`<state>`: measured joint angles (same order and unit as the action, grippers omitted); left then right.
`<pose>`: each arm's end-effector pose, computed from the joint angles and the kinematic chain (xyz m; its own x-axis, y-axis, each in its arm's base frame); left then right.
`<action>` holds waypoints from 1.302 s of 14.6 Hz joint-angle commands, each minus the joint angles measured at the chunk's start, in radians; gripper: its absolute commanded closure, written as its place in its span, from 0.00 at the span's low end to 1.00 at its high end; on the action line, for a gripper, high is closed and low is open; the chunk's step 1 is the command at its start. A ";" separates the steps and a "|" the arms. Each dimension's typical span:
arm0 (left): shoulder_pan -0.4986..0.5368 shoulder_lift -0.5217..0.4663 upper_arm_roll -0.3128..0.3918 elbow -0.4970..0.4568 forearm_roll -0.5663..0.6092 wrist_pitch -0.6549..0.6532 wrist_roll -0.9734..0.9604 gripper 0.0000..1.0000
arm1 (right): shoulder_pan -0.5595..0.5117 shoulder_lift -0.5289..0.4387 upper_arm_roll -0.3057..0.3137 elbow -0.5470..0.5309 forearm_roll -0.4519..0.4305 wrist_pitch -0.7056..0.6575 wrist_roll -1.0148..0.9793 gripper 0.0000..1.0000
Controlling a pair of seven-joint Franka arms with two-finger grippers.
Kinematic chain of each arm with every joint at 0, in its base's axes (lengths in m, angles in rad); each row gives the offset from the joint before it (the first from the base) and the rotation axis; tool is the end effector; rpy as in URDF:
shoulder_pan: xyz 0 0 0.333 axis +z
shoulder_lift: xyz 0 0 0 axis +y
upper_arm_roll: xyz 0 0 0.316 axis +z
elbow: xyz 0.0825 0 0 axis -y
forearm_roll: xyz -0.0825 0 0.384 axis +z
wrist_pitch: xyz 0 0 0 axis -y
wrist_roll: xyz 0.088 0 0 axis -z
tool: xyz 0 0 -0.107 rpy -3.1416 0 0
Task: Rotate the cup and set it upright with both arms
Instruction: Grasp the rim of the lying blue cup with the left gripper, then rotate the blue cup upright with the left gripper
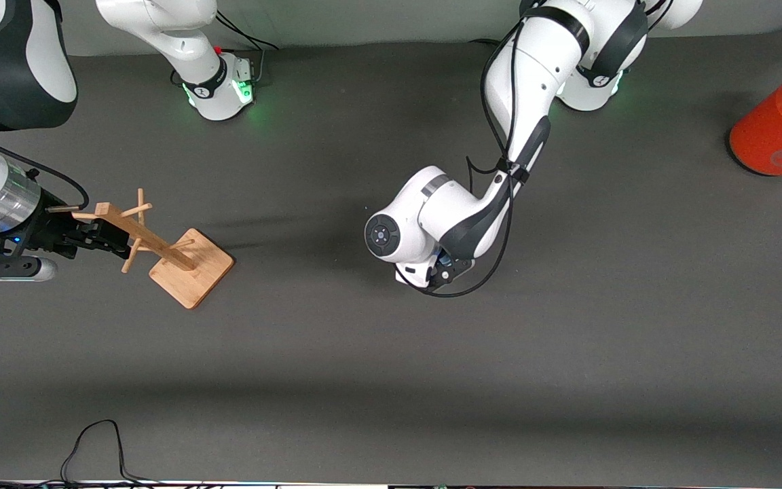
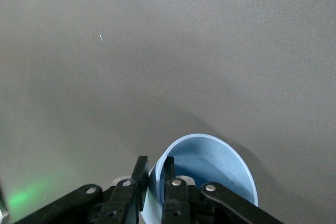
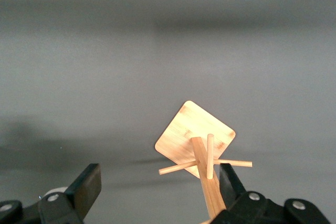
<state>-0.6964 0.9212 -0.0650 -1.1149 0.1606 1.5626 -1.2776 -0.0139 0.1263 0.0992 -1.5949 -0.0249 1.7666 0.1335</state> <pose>0.5357 -0.4692 0.2257 0.8754 0.4814 -0.0435 0.4097 -0.7868 -0.4616 0.6046 0.0462 0.5576 0.9979 -0.0448 0.0472 -0.0451 -0.9990 0.0059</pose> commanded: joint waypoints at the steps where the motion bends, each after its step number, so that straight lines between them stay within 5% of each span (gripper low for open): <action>1: -0.009 -0.002 0.004 0.004 0.005 0.001 -0.019 1.00 | 0.012 -0.019 -0.010 -0.019 -0.013 0.016 0.008 0.00; 8: -0.002 -0.033 -0.001 0.052 0.004 -0.077 -0.002 1.00 | 0.012 -0.020 -0.010 -0.019 -0.013 0.016 0.006 0.00; 14: 0.083 -0.305 0.004 0.012 -0.123 -0.111 0.177 1.00 | 0.012 -0.022 -0.010 -0.019 -0.013 0.016 0.006 0.00; 16: 0.106 -0.466 0.004 -0.137 -0.150 -0.038 0.233 1.00 | 0.012 -0.023 -0.009 -0.019 -0.013 0.016 0.003 0.00; 19: 0.101 -0.794 0.004 -0.577 -0.156 0.271 0.267 1.00 | 0.012 -0.023 -0.010 -0.019 -0.013 0.016 -0.003 0.00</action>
<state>-0.5856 0.4087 -0.0652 -1.2764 0.0207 1.6166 -1.0364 -0.0134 0.1231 0.0992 -1.5964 -0.0250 1.7684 0.1335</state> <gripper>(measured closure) 0.899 0.000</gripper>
